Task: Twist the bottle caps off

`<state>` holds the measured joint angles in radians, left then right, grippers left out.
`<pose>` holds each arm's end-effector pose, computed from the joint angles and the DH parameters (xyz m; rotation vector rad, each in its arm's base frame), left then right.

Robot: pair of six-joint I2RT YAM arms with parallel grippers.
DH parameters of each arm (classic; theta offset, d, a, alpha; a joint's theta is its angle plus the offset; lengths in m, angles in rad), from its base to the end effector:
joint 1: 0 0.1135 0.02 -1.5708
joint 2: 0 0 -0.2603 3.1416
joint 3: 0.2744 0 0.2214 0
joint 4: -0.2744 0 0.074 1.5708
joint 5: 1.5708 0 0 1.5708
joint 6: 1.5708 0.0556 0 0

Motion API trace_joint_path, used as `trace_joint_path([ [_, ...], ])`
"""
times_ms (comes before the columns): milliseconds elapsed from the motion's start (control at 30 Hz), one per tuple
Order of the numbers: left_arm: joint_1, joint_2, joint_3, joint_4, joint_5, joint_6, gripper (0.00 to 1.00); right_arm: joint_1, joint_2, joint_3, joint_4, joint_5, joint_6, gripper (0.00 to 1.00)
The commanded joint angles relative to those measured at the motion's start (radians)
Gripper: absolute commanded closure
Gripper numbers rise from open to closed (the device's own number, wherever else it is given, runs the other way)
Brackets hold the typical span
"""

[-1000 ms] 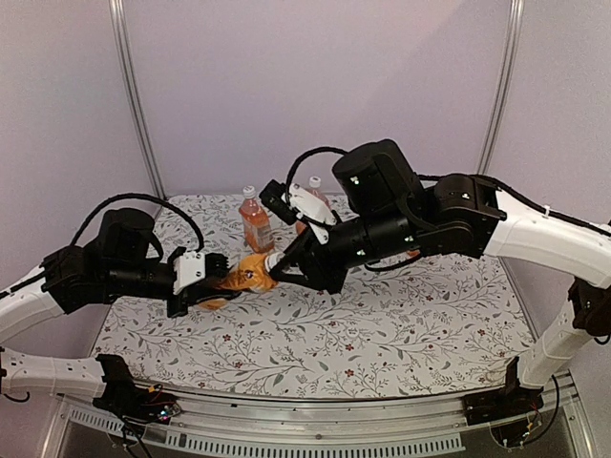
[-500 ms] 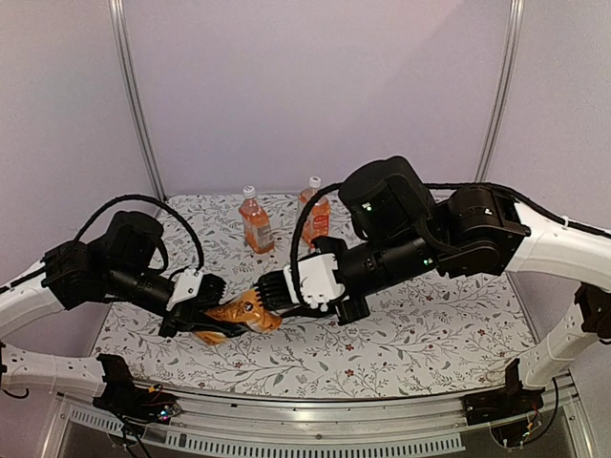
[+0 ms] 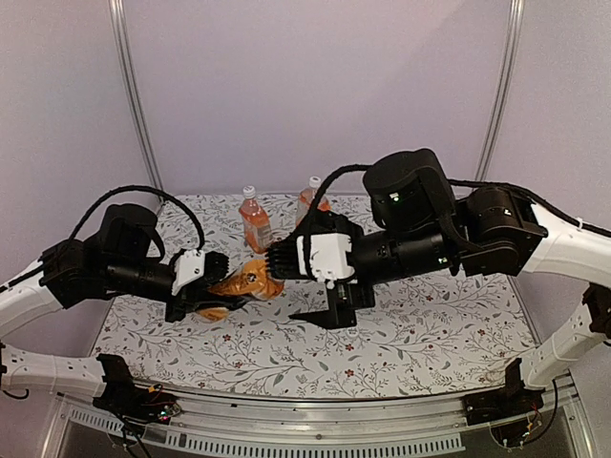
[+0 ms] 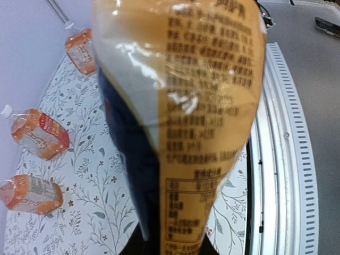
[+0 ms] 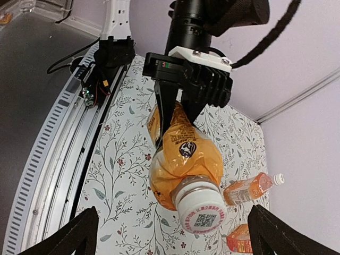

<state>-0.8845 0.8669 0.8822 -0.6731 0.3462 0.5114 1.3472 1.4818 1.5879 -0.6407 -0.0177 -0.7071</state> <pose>0.0891 -0.1386 0.2980 1.5861 1.5918 -0.5886 0.0687 0.3063 0.3890 -1.8294 1.0931 0.4001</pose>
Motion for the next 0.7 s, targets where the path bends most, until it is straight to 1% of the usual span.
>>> trace_joint_path([
  [0, 0.007, -0.028, -0.047, 0.223, -0.279, 0.002, 1.00, -0.026, -0.050, -0.019, 0.126, 0.059, 0.329, 0.01],
  [67, 0.007, -0.030, -0.068, 0.292, -0.354, 0.048, 1.00, -0.038, -0.044, -0.005, 0.132, 0.049, 0.496, 0.01],
  [100, 0.006, -0.028, -0.073, 0.316, -0.383, 0.071, 1.00, -0.047, -0.038, 0.003, 0.142, 0.053, 0.551, 0.01],
  [167, 0.003, -0.021, -0.074, 0.338, -0.415, 0.103, 1.00, -0.067, -0.017, 0.032, 0.144, 0.076, 0.679, 0.01],
  [200, 0.003, -0.020, -0.072, 0.341, -0.422, 0.113, 1.00, -0.082, -0.002, 0.049, 0.144, 0.094, 0.791, 0.02],
  [300, 0.000, -0.016, -0.071, 0.345, -0.439, 0.127, 1.00, -0.130, 0.032, 0.083, 0.142, 0.091, 1.043, 0.13],
  [333, 0.000, -0.013, -0.071, 0.345, -0.440, 0.127, 1.00, -0.139, 0.041, 0.090, 0.139, 0.098, 1.090, 0.17],
  [367, -0.002, -0.012, -0.071, 0.345, -0.440, 0.127, 1.00, -0.141, 0.048, 0.097, 0.135, 0.101, 1.139, 0.18],
  [467, -0.001, -0.007, -0.072, 0.345, -0.434, 0.130, 1.00, -0.154, 0.067, 0.125, 0.117, 0.075, 1.196, 0.19],
  [567, -0.001, -0.007, -0.070, 0.344, -0.428, 0.126, 1.00, -0.183, 0.084, 0.127, 0.113, 0.045, 1.259, 0.27],
  [667, -0.001, -0.006, -0.065, 0.339, -0.427, 0.124, 1.00, -0.192, 0.094, 0.135, 0.112, 0.013, 1.278, 0.37],
])
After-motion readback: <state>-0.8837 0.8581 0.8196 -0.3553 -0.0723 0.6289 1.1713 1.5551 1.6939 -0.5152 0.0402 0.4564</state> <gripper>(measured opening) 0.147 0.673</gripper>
